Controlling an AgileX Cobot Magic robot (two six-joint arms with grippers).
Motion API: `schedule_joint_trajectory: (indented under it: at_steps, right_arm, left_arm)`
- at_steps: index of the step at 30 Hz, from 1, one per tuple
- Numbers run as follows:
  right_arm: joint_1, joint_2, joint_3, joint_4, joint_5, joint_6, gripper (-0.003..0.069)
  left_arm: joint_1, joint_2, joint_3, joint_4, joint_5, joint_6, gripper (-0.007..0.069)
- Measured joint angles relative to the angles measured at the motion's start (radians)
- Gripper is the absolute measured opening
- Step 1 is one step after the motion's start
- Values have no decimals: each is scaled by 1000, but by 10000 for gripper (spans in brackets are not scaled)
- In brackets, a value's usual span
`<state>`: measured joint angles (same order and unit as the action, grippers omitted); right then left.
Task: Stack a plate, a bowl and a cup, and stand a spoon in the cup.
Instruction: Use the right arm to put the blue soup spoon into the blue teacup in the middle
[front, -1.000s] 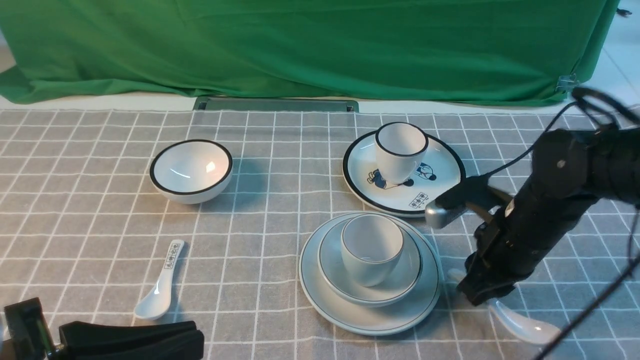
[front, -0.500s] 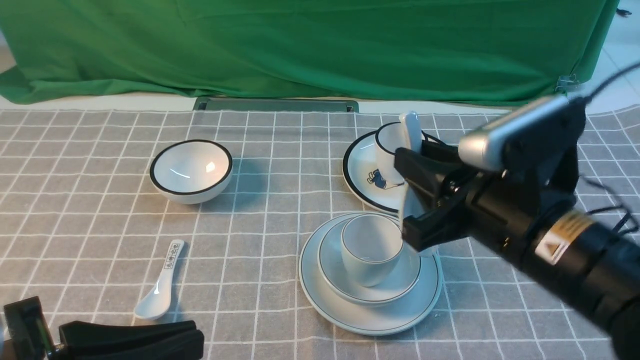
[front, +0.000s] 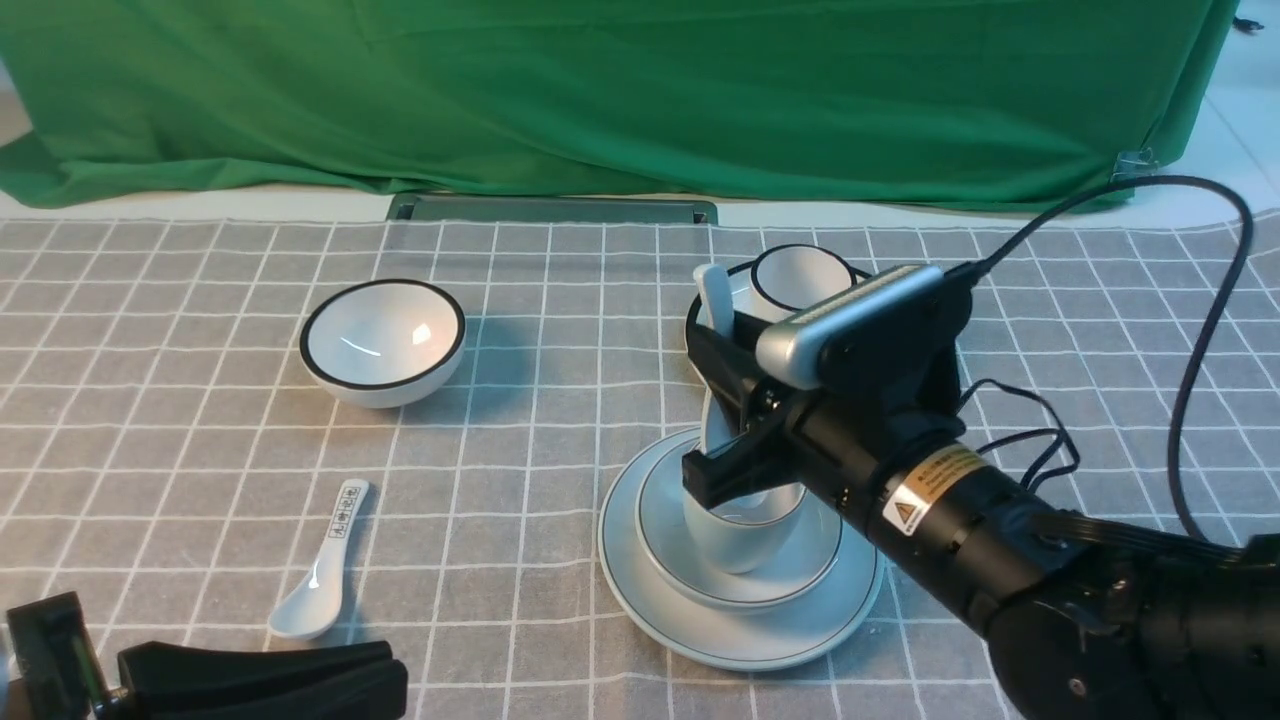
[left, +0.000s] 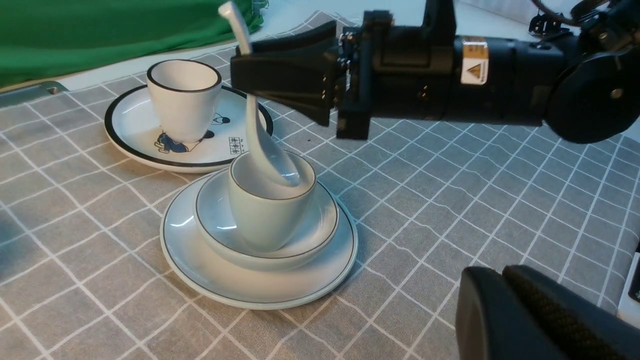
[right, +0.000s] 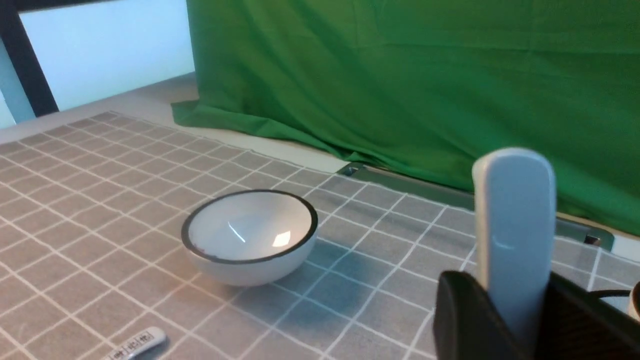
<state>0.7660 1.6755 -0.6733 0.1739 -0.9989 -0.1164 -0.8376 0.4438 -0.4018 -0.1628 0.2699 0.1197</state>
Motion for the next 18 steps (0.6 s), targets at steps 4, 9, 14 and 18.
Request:
schedule_joint_trajectory:
  at_steps: [4, 9, 14, 18]
  right_arm:
    - [-14, 29, -2, -1, -9, -8, 169]
    - [-25, 62, -2, 2, -12, -5, 169]
    - [-25, 83, -2, 3, -11, -5, 213]
    - [-25, 86, -2, 3, -3, -5, 349]
  left_arm:
    - [0, 0, 0, 0, 1, 0, 11]
    - [0, 0, 0, 0, 2, 0, 11]
    - [0, 0, 0, 0, 2, 0, 11]
    - [0, 0, 0, 4, 1, 7, 11]
